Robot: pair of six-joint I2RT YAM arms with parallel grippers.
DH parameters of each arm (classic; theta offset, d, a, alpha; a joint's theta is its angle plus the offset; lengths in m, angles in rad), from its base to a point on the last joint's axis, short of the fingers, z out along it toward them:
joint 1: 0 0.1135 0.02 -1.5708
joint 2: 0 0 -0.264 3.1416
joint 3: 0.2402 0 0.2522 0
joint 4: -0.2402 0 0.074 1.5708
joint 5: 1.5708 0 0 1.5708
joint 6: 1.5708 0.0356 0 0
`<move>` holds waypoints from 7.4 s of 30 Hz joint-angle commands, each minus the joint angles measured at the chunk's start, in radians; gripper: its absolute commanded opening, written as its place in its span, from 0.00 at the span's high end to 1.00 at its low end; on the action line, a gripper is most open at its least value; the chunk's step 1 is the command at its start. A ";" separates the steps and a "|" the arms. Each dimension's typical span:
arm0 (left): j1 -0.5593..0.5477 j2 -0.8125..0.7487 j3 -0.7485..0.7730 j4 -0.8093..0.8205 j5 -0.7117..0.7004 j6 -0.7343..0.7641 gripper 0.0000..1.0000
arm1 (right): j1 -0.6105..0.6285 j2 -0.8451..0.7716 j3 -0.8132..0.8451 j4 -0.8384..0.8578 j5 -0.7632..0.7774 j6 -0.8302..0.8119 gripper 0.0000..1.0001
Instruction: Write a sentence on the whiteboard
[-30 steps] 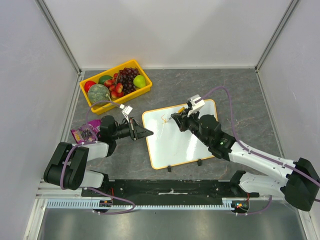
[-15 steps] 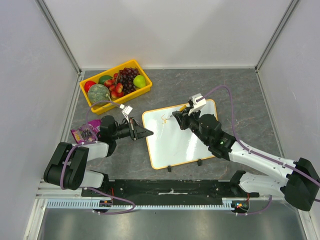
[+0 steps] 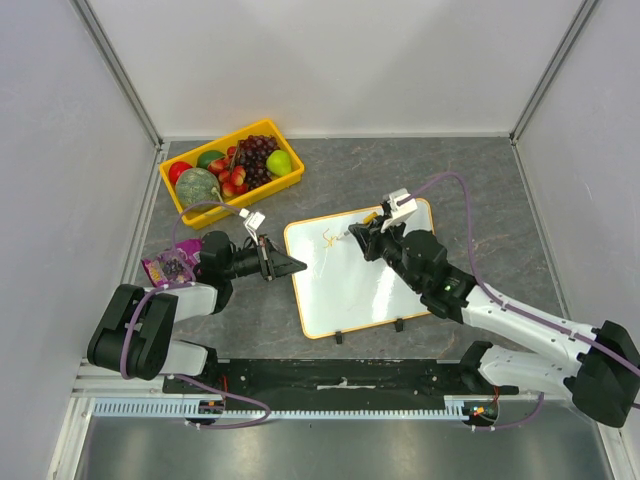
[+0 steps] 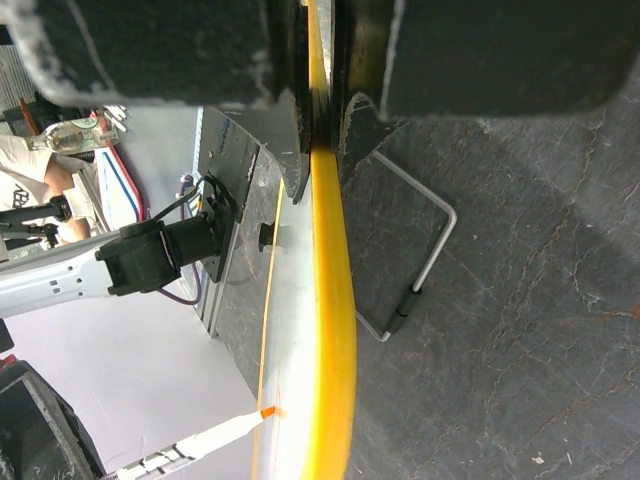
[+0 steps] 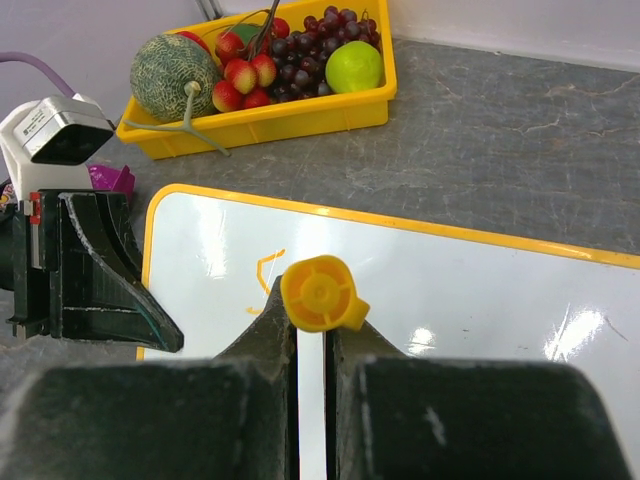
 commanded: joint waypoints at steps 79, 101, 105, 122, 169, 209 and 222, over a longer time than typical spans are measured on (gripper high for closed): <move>-0.020 0.023 -0.013 -0.064 -0.003 0.177 0.98 | -0.016 -0.076 0.085 -0.111 -0.032 -0.014 1.00; -0.020 0.025 -0.013 -0.065 -0.002 0.177 0.98 | -0.053 0.002 0.094 -0.105 0.007 -0.057 1.00; -0.018 0.025 -0.013 -0.065 -0.002 0.179 0.98 | -0.056 -0.001 0.071 -0.111 0.004 -0.055 1.00; -0.020 0.025 -0.012 -0.065 -0.002 0.177 0.98 | -0.058 -0.049 -0.025 -0.154 -0.057 -0.031 1.00; -0.021 0.025 -0.012 -0.065 -0.003 0.177 0.98 | -0.096 -0.047 0.116 -0.073 -0.046 -0.006 1.00; -0.020 0.028 -0.012 -0.065 -0.002 0.177 0.98 | -0.124 -0.067 -0.008 -0.148 -0.103 0.014 1.00; -0.023 0.031 -0.010 -0.064 -0.002 0.177 0.98 | -0.124 -0.104 -0.032 -0.186 -0.086 0.018 1.00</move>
